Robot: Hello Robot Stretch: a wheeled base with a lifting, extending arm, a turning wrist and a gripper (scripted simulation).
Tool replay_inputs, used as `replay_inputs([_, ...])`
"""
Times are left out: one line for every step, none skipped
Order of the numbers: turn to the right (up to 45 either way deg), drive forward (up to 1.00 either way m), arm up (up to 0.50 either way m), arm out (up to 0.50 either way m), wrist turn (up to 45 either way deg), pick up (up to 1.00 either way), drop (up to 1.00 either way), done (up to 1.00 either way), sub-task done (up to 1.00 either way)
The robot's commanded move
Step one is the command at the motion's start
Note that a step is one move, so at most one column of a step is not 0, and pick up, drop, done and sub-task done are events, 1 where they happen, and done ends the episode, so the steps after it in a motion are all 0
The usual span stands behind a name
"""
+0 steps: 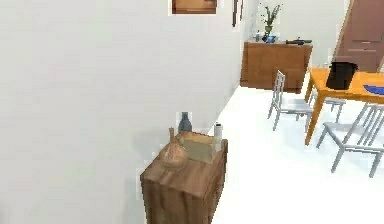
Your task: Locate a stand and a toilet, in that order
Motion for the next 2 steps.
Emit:
replay_inputs([45.0, 0.00, 0.00, 0.00, 0.0, 0.00, 0.00, 0.00, 0.00])
replay_inputs([33.0, 0.00, 0.00, 0.00, 0.0, 0.00, 0.00, 0.00, 0.00])
